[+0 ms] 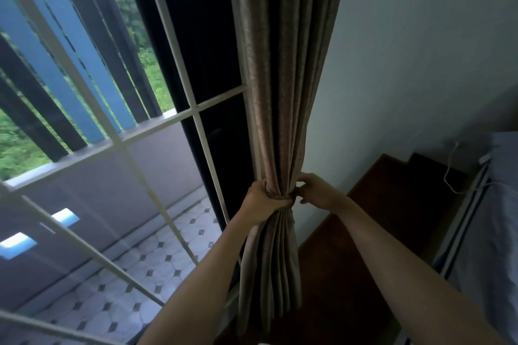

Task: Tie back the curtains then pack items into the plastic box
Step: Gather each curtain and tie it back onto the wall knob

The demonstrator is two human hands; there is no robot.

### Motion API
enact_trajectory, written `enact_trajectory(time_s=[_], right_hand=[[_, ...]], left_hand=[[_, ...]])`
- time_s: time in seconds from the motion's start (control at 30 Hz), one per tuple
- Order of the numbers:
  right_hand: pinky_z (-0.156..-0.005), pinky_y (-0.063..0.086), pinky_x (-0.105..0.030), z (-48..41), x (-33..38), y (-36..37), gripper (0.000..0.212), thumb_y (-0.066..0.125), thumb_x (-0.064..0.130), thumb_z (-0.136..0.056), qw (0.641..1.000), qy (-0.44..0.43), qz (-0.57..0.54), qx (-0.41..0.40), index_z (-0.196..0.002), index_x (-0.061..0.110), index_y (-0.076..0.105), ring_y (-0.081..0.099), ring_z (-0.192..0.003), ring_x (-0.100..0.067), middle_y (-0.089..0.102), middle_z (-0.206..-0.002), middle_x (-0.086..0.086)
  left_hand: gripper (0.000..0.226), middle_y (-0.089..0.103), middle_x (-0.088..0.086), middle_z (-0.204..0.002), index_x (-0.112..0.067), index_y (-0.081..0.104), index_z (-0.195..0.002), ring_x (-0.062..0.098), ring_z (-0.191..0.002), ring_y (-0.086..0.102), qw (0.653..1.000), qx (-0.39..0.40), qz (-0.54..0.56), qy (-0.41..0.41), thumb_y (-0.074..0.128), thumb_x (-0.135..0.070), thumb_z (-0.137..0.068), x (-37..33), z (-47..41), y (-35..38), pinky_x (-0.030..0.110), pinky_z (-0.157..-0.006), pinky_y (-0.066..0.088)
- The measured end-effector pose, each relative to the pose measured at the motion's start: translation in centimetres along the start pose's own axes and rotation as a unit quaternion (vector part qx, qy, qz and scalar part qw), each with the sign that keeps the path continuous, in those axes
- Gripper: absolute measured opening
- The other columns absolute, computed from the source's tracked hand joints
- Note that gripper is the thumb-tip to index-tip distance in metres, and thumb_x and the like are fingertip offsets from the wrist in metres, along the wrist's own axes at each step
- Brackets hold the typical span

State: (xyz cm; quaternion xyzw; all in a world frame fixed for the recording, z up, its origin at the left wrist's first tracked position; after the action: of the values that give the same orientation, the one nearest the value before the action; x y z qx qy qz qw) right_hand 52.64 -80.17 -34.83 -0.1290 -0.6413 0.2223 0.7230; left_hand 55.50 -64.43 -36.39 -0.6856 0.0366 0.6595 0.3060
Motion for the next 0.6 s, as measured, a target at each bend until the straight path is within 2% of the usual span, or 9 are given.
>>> enact_trajectory(time_s=[0.03, 0.07, 0.1, 0.17, 0.27, 0.33, 0.4, 0.5, 0.6], right_hand=[[-0.075, 0.046, -0.008, -0.1, 0.3, -0.3, 0.038, 0.053, -0.001, -0.094, 0.997, -0.042, 0.055, -0.031, -0.123, 0.021, 0.061, 0.053, -0.086, 0.002, 0.053, -0.117, 0.015], [-0.076, 0.045, -0.008, -0.1, 0.7, -0.6, 0.034, 0.058, -0.001, -0.091, 0.987, -0.090, 0.107, -0.074, -0.119, 0.017, 0.064, 0.054, -0.084, 0.000, 0.056, -0.113, 0.014], [-0.080, 0.048, -0.016, -0.2, 0.5, -0.8, 0.027, 0.063, 0.001, -0.088, 0.972, -0.135, 0.152, -0.114, -0.110, 0.016, 0.067, 0.055, -0.084, -0.006, 0.061, -0.105, 0.012], [-0.083, 0.048, -0.036, -0.1, 0.1, -0.9, 0.016, 0.067, 0.006, -0.084, 0.951, -0.164, 0.214, -0.154, -0.098, 0.015, 0.067, 0.054, -0.088, -0.015, 0.064, -0.089, 0.006], [-0.080, 0.040, -0.029, 0.7, 0.5, -0.3, 0.019, 0.066, 0.009, -0.081, 0.949, -0.156, 0.232, -0.143, -0.095, 0.021, 0.069, 0.051, -0.102, -0.012, 0.065, -0.095, 0.004], [-0.072, 0.041, -0.029, 1.3, 0.7, -0.1, 0.030, 0.066, 0.009, -0.079, 0.960, -0.141, 0.202, -0.133, -0.071, 0.036, 0.057, 0.057, -0.080, -0.010, 0.060, -0.077, 0.010], [-0.063, 0.040, -0.029, 1.6, 0.3, -0.4, 0.033, 0.068, 0.012, -0.081, 0.972, -0.105, 0.161, -0.135, -0.061, 0.027, 0.047, 0.051, -0.059, -0.004, 0.052, -0.061, 0.010], [-0.057, 0.045, -0.018, 2.8, -0.1, -0.3, 0.028, 0.068, 0.034, -0.089, 0.987, -0.075, 0.080, -0.116, -0.077, 0.012, 0.054, 0.056, -0.054, -0.004, 0.063, -0.064, 0.002], [-0.061, 0.053, -0.024, 4.0, -1.0, 0.5, 0.027, 0.055, 0.045, -0.094, 0.985, -0.071, 0.093, -0.124, -0.107, 0.021, 0.056, 0.065, -0.063, -0.010, 0.069, -0.077, 0.000]], left_hand=[[0.044, 0.070, -0.009, -0.099, -0.018, 0.066, -0.113, -0.002, -0.091, 0.065, 1.000, -0.007, -0.006, 0.007, 0.082, -0.025, -0.072, -0.1, 0.2, -0.1, 0.011, -0.078, 0.051], [0.044, 0.070, -0.008, -0.098, -0.017, 0.066, -0.113, -0.003, -0.089, 0.064, 1.000, -0.019, -0.013, 0.013, 0.082, -0.026, -0.073, -0.1, 0.4, -0.1, 0.008, -0.074, 0.050], [0.045, 0.070, -0.007, -0.099, -0.016, 0.065, -0.112, -0.001, -0.089, 0.064, 0.999, -0.037, -0.019, 0.017, 0.083, -0.029, -0.072, 0.1, 0.6, -0.2, 0.008, -0.074, 0.049], [0.049, 0.069, -0.004, -0.100, -0.016, 0.064, -0.111, 0.004, -0.090, 0.065, 0.997, -0.070, -0.032, 0.021, 0.083, -0.036, -0.071, 0.6, 1.1, -0.4, 0.010, -0.075, 0.049], [0.042, 0.070, -0.005, -0.095, -0.013, 0.066, -0.106, 0.000, -0.084, 0.065, 0.995, -0.087, -0.046, 0.031, 0.082, -0.033, -0.073, 1.0, 1.4, -0.8, 0.009, -0.071, 0.050], [0.040, 0.070, -0.006, -0.093, -0.012, 0.066, -0.105, -0.003, -0.081, 0.064, 0.995, -0.081, -0.048, 0.037, 0.082, -0.030, -0.074, 0.9, 1.5, -0.9, 0.007, -0.069, 0.049], [0.045, 0.069, -0.004, -0.097, -0.014, 0.064, -0.109, 0.002, -0.086, 0.064, 0.995, -0.078, -0.047, 0.034, 0.082, -0.032, -0.072, 0.8, 1.5, -0.9, 0.011, -0.074, 0.051], [0.052, 0.068, -0.001, -0.103, -0.017, 0.062, -0.113, 0.011, -0.094, 0.065, 0.996, -0.064, -0.048, 0.028, 0.080, -0.039, -0.070, 1.5, 1.2, -0.7, 0.028, -0.086, 0.056], [0.053, 0.066, -0.002, -0.105, -0.020, 0.060, -0.115, 0.011, -0.097, 0.064, 0.996, -0.056, -0.056, 0.035, 0.079, -0.042, -0.070, 1.8, 1.2, -0.4, 0.029, -0.088, 0.055]])
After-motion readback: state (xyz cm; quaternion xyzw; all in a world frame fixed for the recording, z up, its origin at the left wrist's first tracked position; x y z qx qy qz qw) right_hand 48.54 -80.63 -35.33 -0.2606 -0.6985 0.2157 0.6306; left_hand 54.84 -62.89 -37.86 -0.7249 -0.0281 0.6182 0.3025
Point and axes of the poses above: each hand's wrist, its own z-axis away from the middle knuckle, its own y-axis out of the palm, x = y × z, the point moved 3 cm from there along -z, towards the middle knuckle
